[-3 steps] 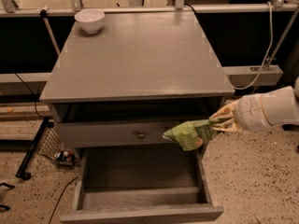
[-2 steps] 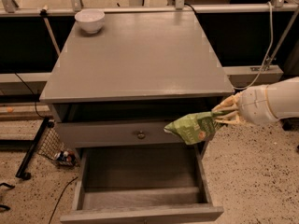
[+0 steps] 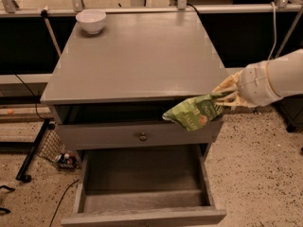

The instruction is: Pick green jalapeno chip bag from middle drawer and place on counter

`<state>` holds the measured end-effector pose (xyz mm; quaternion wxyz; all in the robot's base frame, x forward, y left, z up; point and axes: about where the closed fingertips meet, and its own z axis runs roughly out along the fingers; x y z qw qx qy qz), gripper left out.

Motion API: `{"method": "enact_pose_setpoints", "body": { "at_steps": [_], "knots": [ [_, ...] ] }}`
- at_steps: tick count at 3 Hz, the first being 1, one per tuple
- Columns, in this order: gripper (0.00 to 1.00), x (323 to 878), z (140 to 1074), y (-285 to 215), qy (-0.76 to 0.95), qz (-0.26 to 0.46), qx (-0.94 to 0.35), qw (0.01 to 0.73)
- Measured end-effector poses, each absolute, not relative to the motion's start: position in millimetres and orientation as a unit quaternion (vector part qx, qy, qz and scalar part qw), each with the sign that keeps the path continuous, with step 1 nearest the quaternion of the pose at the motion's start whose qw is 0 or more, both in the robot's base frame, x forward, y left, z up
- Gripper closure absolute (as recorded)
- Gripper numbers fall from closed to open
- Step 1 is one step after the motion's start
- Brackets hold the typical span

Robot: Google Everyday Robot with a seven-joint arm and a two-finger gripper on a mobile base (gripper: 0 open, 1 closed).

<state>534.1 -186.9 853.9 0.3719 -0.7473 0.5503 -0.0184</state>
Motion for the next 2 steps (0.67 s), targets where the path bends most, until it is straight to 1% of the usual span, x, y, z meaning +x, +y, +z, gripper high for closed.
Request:
{"method": "enact_pose_setpoints", "body": {
  "at_steps": [2],
  "knots": [
    [1.0,568,895,-171,0.533,-0.038,-0.763,0.364]
  ]
}}
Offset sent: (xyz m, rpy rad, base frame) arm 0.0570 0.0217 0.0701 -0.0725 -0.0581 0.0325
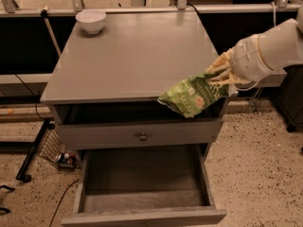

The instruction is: Pick green jalapeno chip bag from middle drawer and place on counter

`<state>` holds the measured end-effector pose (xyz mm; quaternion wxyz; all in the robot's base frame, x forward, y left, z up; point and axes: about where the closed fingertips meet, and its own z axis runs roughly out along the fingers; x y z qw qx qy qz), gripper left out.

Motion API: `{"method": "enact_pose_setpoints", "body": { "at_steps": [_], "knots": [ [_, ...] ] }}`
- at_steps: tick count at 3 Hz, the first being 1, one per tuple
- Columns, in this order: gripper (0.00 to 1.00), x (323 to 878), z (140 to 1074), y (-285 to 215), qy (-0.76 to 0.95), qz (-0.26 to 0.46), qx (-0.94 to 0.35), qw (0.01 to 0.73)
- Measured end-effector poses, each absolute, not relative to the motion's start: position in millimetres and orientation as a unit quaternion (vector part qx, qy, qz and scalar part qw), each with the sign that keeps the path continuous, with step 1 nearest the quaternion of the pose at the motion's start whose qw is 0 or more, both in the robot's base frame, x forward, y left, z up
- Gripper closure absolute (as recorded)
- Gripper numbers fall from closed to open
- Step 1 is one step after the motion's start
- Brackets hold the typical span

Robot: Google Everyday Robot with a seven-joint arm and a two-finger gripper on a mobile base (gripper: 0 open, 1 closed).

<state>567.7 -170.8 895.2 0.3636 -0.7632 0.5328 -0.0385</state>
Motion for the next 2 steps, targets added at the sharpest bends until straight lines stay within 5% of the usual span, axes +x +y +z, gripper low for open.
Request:
{"method": "enact_pose_setpoints", "body": {
  "at_steps": [2],
  "knots": [
    [1.0,607,928,-147,0.514,-0.054,-0.779,0.354]
  ]
}}
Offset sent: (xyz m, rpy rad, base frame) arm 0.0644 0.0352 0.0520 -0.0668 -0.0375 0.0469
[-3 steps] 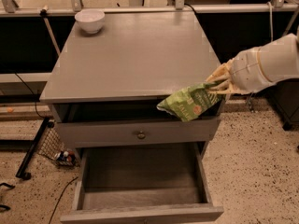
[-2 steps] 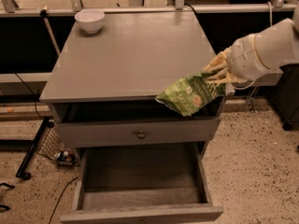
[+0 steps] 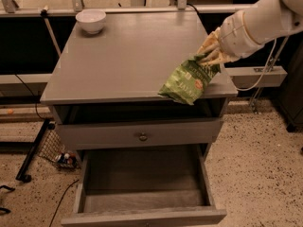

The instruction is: Pick green jalapeno chip bag from middle drawer and place on counter

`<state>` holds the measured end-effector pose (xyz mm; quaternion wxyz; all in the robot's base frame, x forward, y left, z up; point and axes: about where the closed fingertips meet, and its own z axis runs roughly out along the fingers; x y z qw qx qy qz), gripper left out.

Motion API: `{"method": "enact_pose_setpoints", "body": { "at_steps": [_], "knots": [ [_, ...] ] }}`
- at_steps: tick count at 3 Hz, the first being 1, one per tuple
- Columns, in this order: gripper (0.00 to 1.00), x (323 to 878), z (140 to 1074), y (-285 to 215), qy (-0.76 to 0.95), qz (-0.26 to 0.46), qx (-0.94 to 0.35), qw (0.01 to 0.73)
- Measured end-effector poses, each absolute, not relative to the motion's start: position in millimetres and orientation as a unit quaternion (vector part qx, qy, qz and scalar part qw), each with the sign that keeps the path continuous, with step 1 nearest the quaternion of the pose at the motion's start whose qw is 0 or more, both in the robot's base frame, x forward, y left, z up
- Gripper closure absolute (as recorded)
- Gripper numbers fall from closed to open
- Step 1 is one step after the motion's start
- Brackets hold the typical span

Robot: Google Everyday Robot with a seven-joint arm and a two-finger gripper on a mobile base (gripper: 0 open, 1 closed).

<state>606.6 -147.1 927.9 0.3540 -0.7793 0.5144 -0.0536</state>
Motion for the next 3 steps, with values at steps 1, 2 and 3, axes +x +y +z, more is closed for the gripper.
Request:
{"method": "enact_pose_setpoints", "body": {
  "at_steps": [1,2,3],
  "knots": [
    [1.0,626,933,-137,0.51,-0.052,-0.785,0.349],
    [1.0,645,934,-129,0.508,-0.046,-0.788,0.343],
    [1.0,663,932,-122,0.508,-0.037,-0.791,0.339]
  ]
}}
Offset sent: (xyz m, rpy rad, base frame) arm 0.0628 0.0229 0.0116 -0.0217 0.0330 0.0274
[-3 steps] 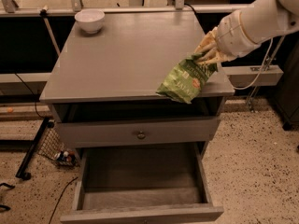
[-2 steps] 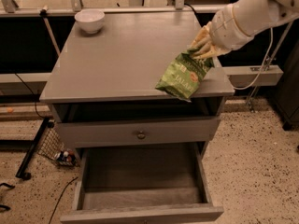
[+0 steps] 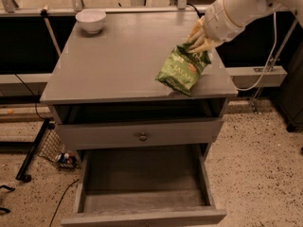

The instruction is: Pick green jalapeno chip bag from middle drawer and place on counter

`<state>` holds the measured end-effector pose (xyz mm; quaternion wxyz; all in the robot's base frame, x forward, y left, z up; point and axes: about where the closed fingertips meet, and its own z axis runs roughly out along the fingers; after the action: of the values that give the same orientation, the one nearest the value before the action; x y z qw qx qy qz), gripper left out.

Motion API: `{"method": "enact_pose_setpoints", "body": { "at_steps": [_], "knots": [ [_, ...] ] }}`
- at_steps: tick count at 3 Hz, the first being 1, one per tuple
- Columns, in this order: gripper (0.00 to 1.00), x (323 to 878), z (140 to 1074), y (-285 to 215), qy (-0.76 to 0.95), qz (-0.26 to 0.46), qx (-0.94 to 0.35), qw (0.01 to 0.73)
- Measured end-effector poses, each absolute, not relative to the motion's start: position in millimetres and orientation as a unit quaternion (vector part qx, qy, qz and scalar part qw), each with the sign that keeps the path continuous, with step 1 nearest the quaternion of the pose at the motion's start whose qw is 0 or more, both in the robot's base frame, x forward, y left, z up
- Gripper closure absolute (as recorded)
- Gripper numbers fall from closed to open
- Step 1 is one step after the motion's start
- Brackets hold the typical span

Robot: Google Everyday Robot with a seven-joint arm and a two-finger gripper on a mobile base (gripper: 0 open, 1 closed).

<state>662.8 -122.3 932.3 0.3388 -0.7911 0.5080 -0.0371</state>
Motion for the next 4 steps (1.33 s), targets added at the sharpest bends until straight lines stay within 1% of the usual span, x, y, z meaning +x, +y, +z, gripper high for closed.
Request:
{"method": "enact_pose_setpoints", "body": {
  "at_steps": [1,2,3,4],
  "knots": [
    [1.0,676.8,928.3,-118.3,0.51,-0.03,-0.791,0.336],
    [0.85,677.9,927.0,-116.7,0.51,-0.028,-0.791,0.336],
    [0.55,678.5,923.7,-114.0,0.509,-0.026,-0.793,0.335],
    [0.3,679.0,921.5,-112.1,0.508,-0.024,-0.793,0.334]
  ]
}}
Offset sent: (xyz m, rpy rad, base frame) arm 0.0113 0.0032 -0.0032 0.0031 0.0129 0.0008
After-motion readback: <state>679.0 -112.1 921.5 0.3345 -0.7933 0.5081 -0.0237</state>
